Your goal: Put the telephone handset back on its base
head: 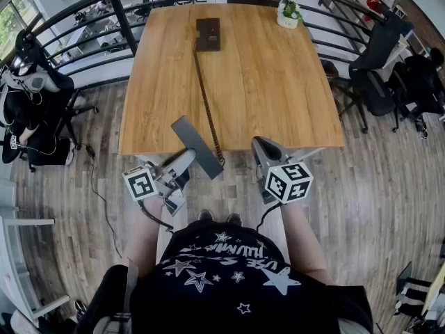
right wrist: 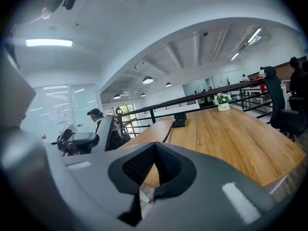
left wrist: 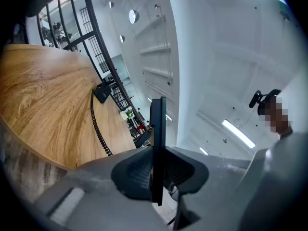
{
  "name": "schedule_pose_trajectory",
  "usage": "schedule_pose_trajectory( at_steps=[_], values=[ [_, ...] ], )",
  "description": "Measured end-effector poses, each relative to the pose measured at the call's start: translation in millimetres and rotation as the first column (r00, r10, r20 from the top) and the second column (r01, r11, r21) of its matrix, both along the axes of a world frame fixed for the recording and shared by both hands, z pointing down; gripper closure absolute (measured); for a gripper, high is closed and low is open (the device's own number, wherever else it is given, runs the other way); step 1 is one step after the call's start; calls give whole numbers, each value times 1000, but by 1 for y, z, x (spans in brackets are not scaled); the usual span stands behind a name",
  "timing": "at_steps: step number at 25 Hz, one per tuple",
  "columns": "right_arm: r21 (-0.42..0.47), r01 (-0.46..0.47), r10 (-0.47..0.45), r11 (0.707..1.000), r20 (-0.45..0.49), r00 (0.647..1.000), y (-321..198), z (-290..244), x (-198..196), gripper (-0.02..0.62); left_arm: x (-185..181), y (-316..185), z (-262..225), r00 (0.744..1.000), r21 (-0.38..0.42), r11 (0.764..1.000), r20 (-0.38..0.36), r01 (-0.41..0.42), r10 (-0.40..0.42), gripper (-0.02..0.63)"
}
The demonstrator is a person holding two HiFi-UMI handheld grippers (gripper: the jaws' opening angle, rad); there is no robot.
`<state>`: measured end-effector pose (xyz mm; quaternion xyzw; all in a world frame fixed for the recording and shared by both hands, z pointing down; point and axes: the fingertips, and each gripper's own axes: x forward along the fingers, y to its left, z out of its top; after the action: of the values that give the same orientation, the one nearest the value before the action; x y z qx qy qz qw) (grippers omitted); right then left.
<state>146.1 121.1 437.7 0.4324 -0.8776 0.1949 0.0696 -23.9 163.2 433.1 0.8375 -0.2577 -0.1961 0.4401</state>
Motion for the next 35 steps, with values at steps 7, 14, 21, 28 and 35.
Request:
schedule_pose_trajectory(
  at_steps=[7,14,21,28,35],
  values=[
    [-2,6,-6,1000,-8,1000,2,0,-3,594,-5,-2,3,1000,-26,1000,-18,18,-19,529],
    [-5,1,-1,1000,-17,1000,2,0,-10,595,-12,-3,4,1000,-35,999,-25,7,-8,529],
    [-15,-34,34,999,-14,999,-1,7,-22,594,-28,-5,16,999,-56,998,-47,-16,13,529],
    [6,-70,70,998,-44,997,-3,3,-39,594,-55,-15,23,998,-47,998,-40,-51,50,529],
    [5,-112,112,994,-50,992,-8,0,-37,594,-67,-28,14,998,-21,998,-40,-57,57,529]
  ],
)
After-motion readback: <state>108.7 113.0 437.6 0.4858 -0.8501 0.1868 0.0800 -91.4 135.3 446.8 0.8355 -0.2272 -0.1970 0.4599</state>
